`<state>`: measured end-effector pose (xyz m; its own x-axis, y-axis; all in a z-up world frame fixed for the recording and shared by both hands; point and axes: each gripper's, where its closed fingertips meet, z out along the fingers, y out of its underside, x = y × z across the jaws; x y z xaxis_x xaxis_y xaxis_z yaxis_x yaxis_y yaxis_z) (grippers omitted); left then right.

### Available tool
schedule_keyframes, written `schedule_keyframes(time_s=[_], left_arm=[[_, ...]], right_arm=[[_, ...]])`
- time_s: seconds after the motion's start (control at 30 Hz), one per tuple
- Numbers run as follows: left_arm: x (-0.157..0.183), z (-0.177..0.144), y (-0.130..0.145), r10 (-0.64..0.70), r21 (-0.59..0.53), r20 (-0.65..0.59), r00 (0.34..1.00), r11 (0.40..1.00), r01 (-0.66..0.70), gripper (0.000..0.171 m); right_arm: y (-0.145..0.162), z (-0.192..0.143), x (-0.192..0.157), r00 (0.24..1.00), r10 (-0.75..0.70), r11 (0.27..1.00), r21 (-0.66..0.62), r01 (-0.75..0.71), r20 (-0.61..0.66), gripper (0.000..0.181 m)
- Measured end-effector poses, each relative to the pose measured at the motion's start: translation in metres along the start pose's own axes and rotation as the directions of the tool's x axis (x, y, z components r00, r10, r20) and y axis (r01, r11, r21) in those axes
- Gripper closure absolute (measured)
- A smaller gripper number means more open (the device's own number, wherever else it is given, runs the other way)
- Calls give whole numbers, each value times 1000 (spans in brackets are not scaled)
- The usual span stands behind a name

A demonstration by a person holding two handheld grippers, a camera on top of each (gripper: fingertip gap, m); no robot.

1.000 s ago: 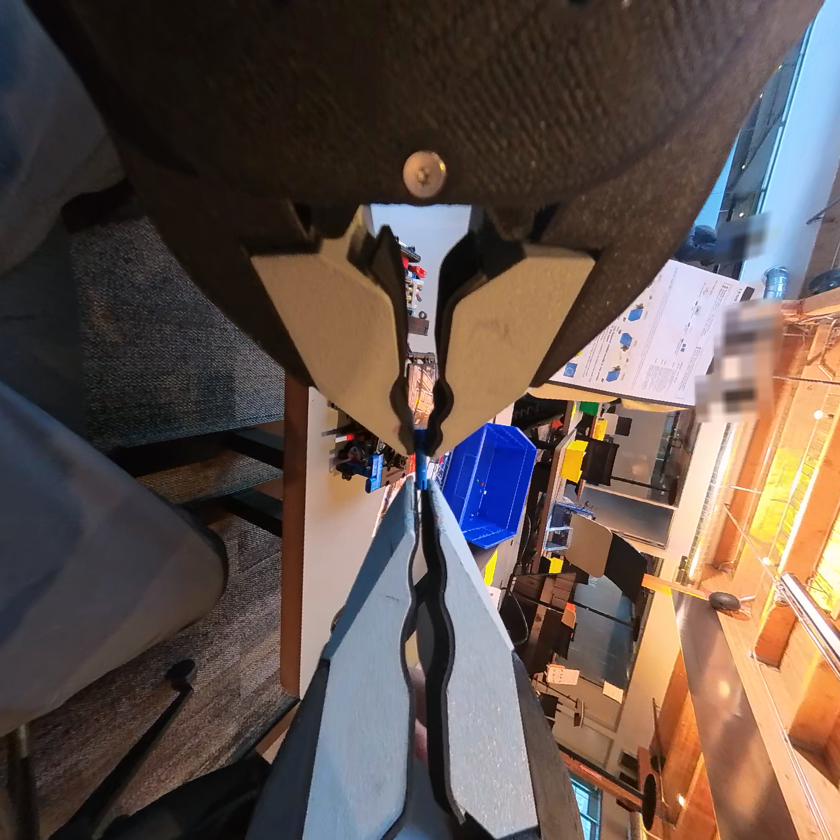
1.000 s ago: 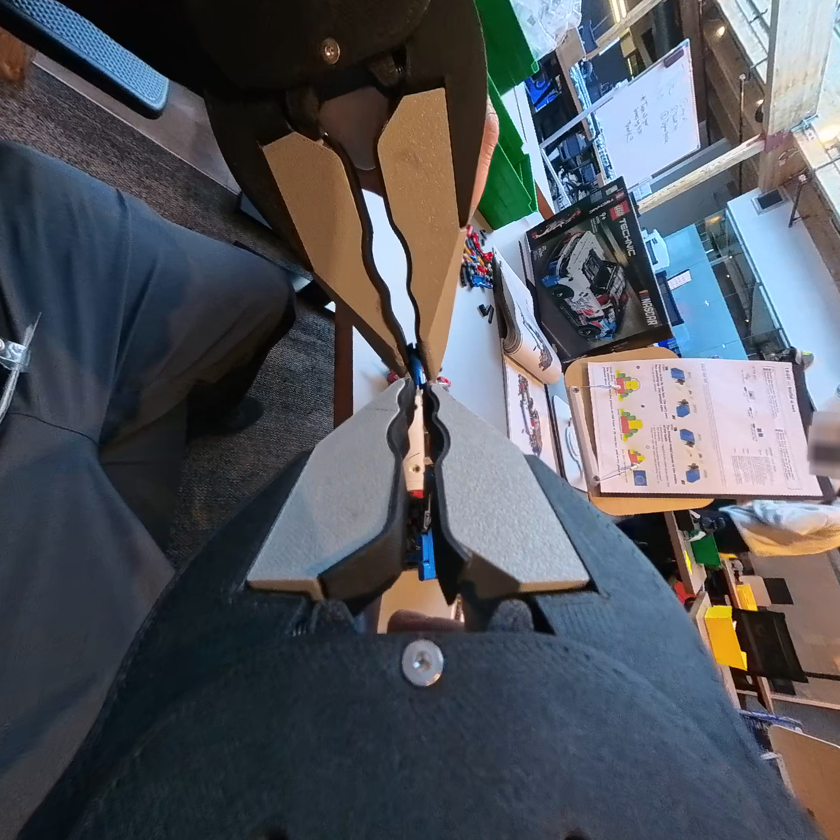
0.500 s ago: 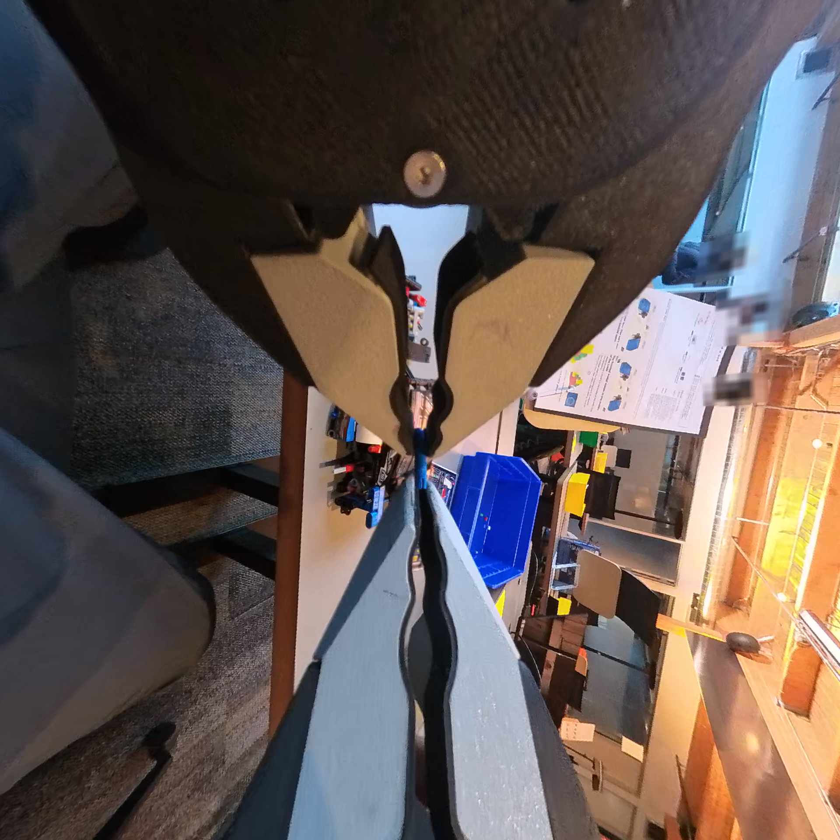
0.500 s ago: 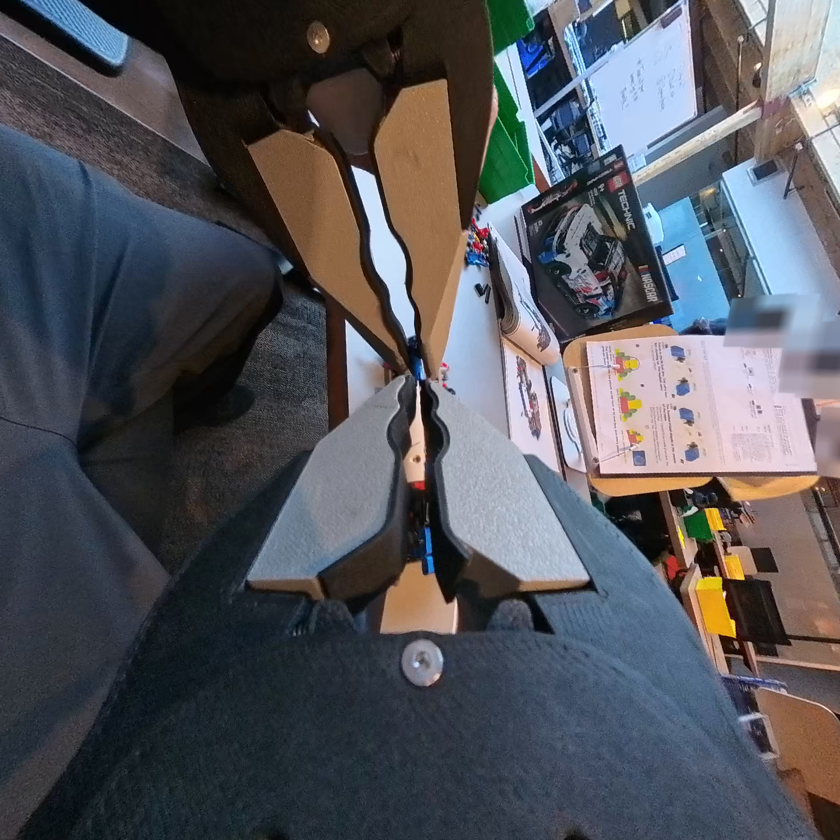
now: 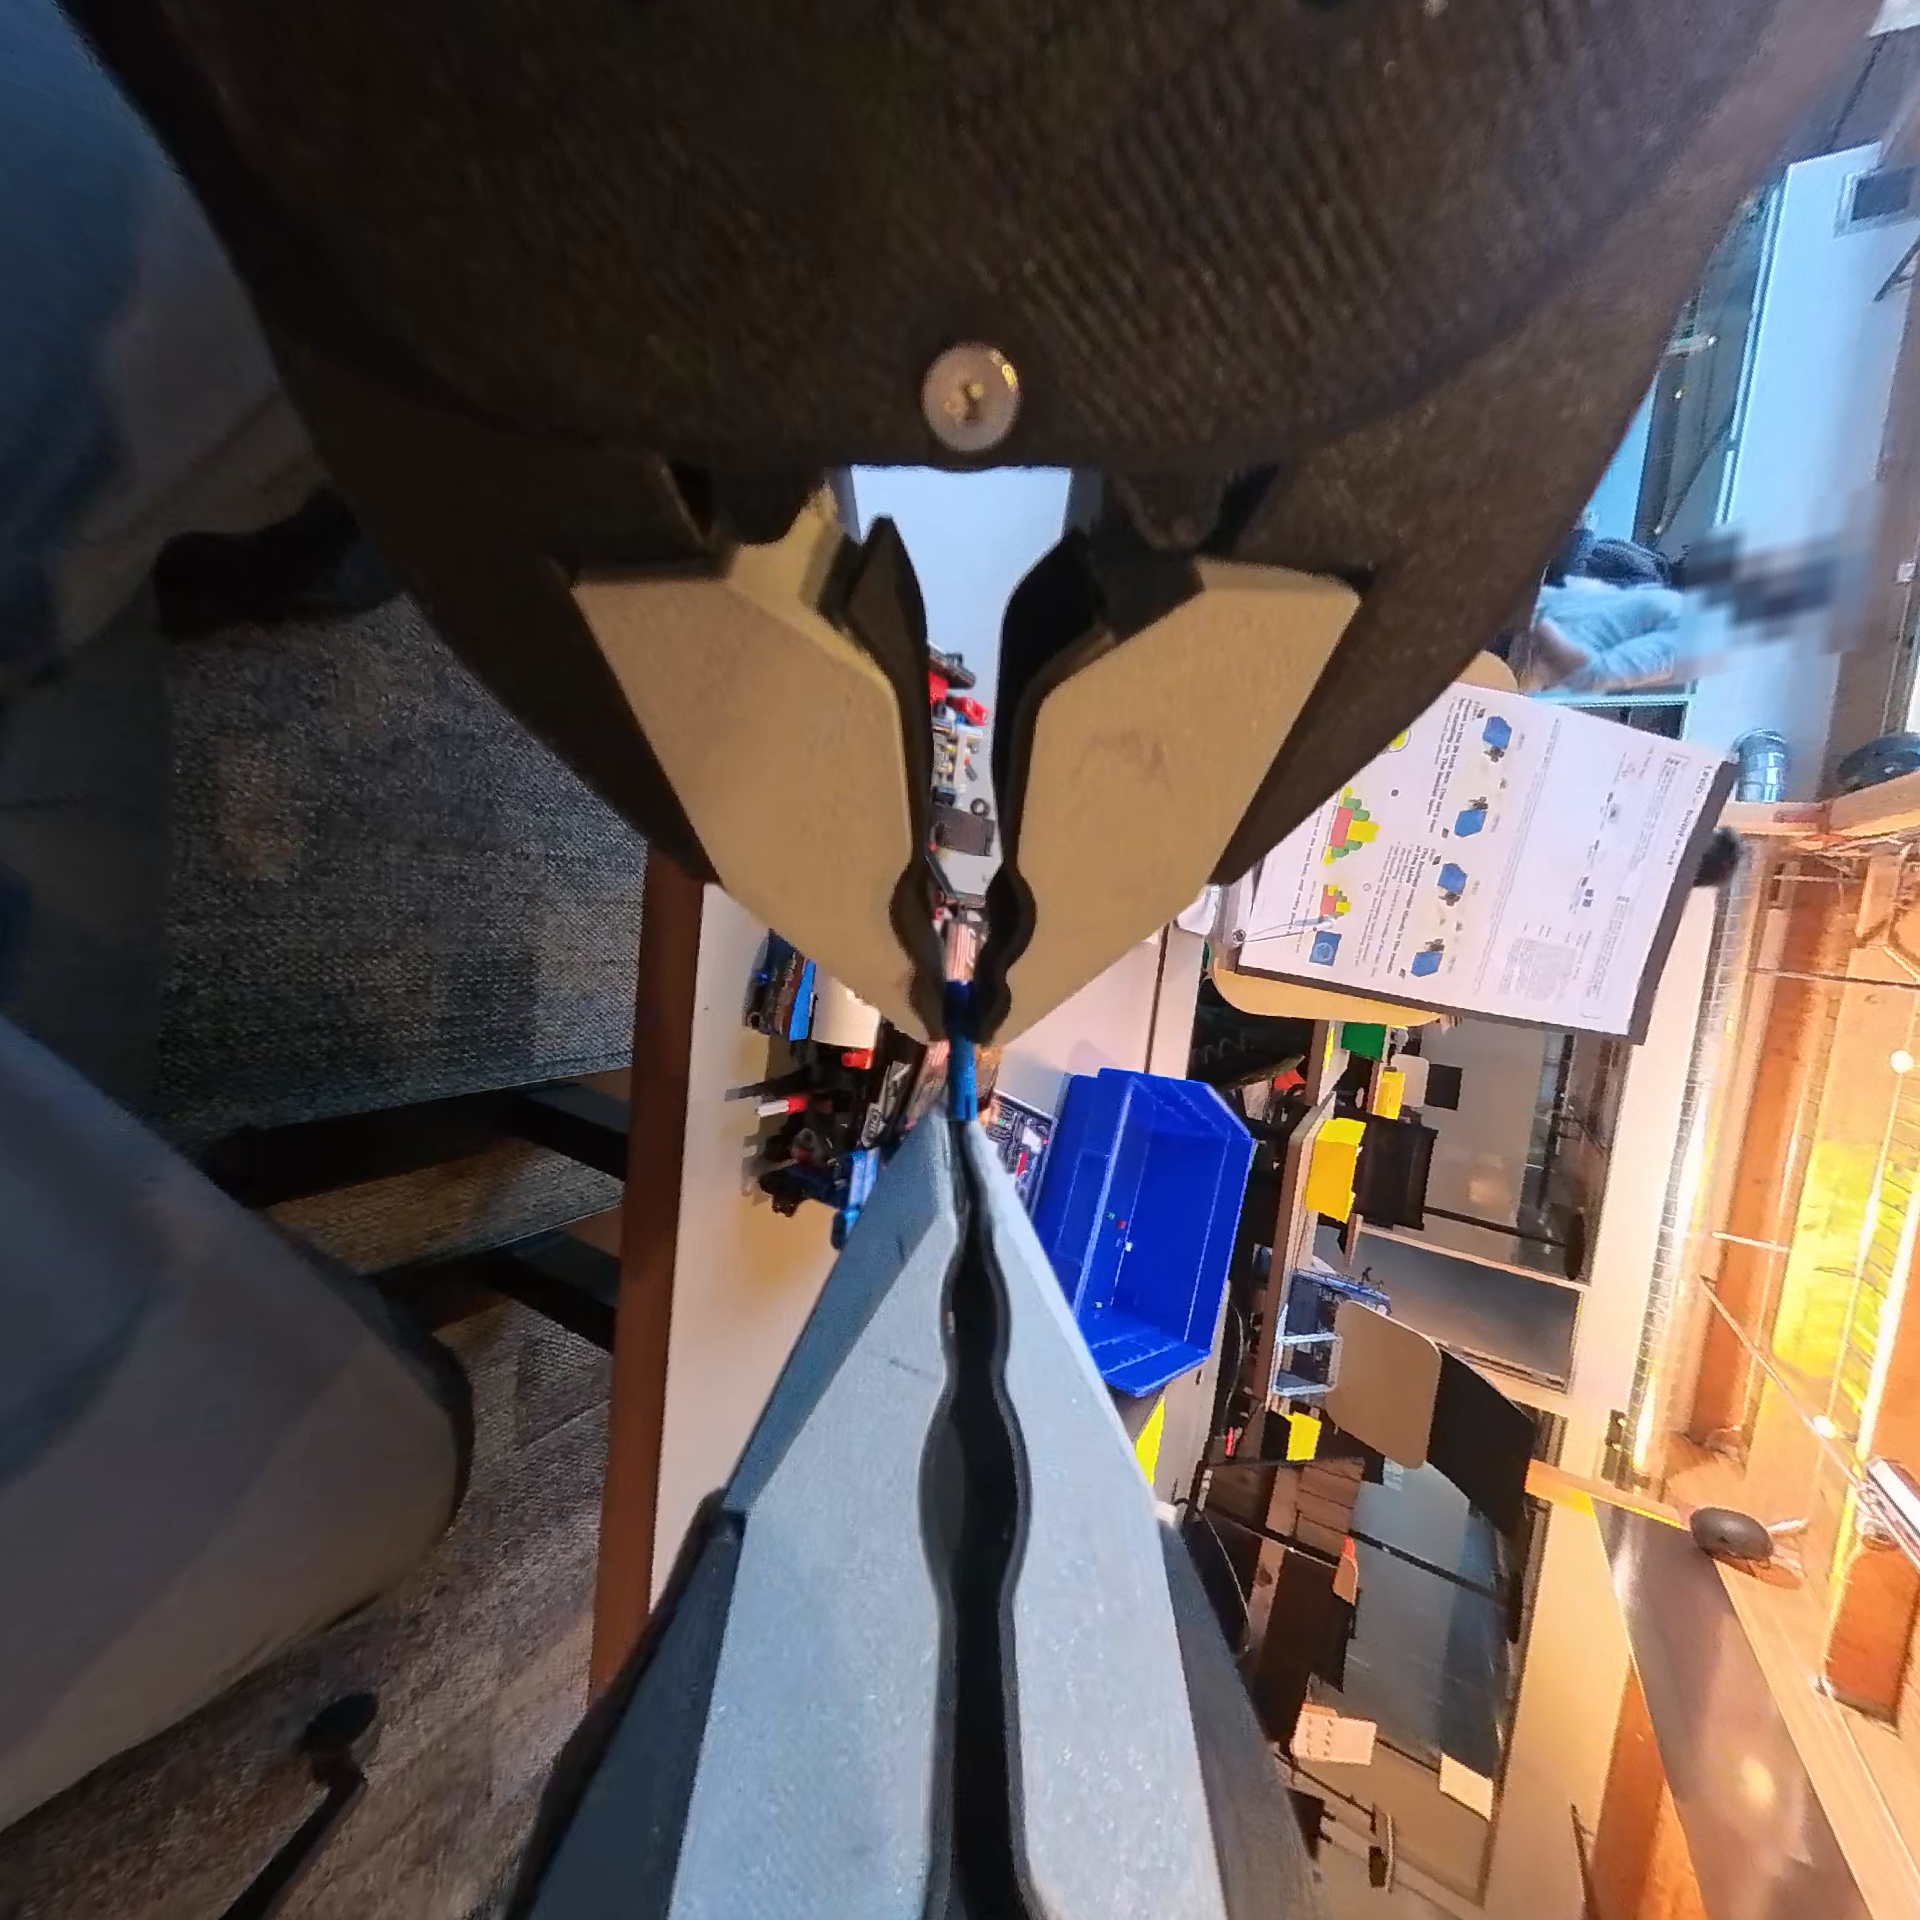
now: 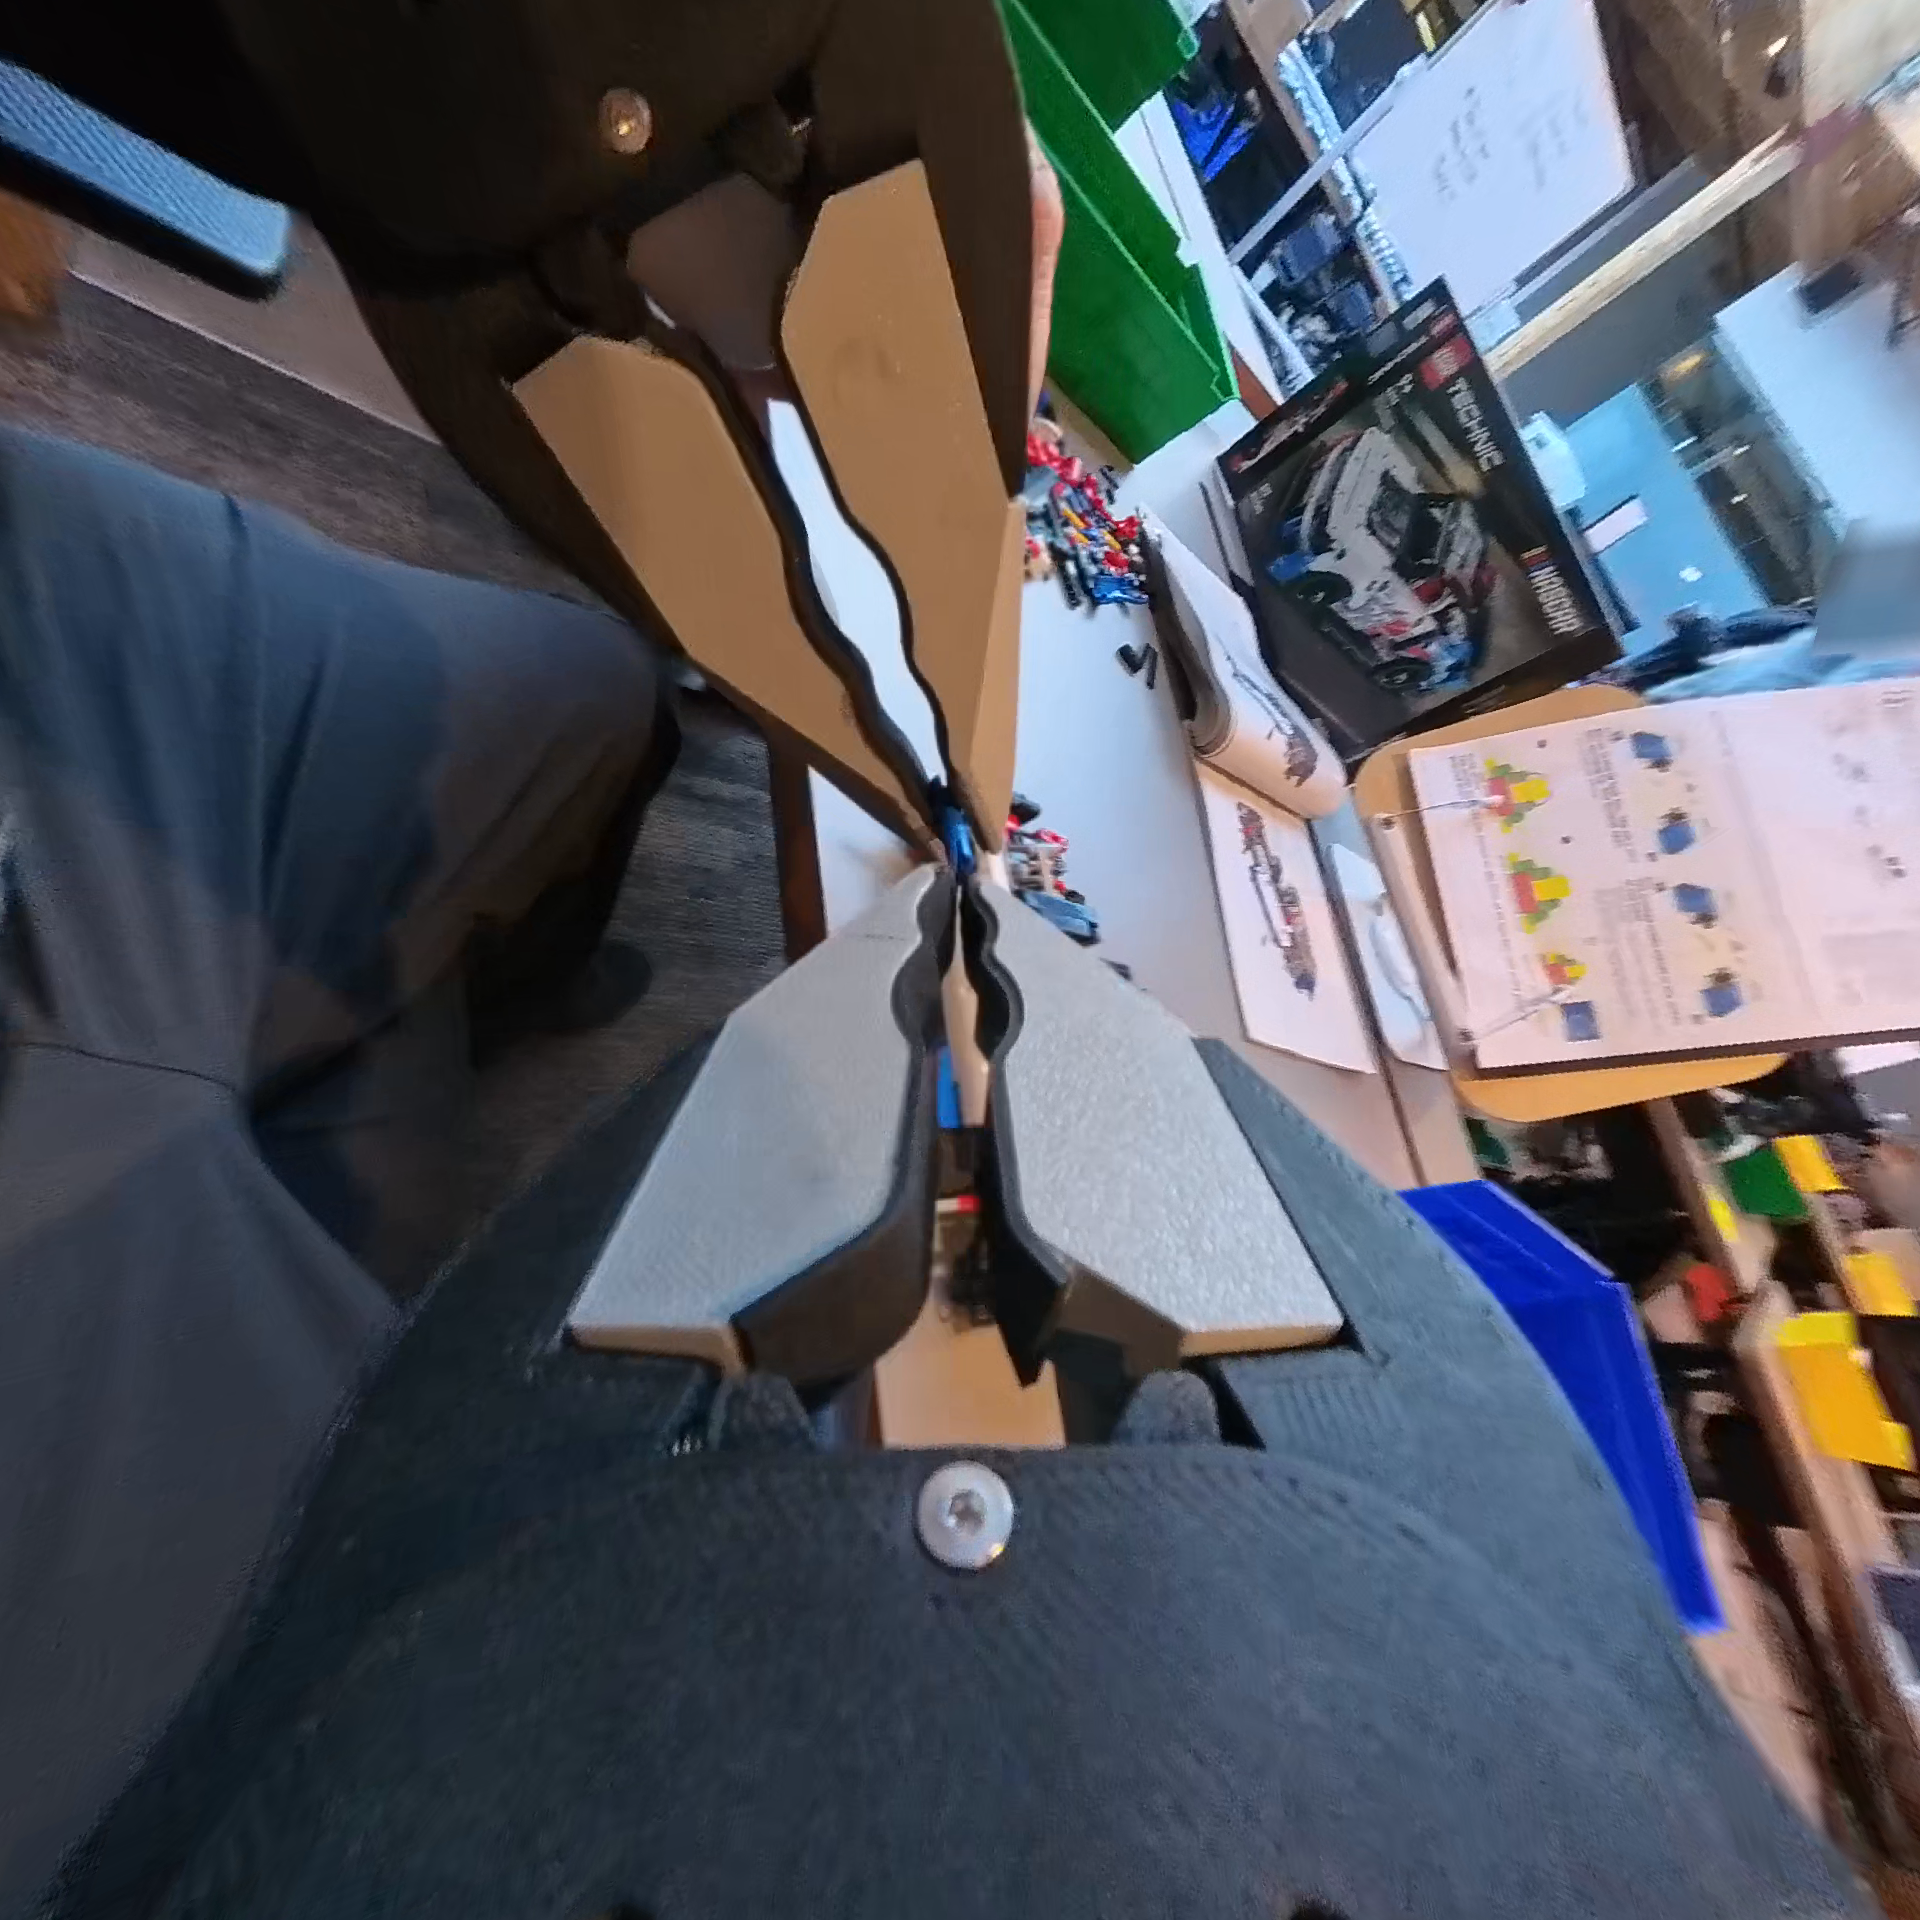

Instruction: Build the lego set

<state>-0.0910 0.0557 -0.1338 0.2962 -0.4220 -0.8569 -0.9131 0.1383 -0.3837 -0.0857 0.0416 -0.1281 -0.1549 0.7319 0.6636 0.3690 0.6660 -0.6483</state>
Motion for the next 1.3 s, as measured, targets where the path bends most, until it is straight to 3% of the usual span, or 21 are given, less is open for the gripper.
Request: schedule_keyframes(time_s=[0.2,0.57,1.3], left_arm=[[-1,-2,-1,-17,19,-8,1000,1000,17,171],[4,-3,-8,-2,41,-21,1000,999,3,171],[6,-3,-11,-8,64,-39,999,998,10,171]], right_arm=[[-8,-7,3,998,-53,998,27,54,-40,171],[-10,-10,-3,991,-131,991,18,132,-35,178],[-9,-11,-6,992,-128,991,40,128,-2,178]])
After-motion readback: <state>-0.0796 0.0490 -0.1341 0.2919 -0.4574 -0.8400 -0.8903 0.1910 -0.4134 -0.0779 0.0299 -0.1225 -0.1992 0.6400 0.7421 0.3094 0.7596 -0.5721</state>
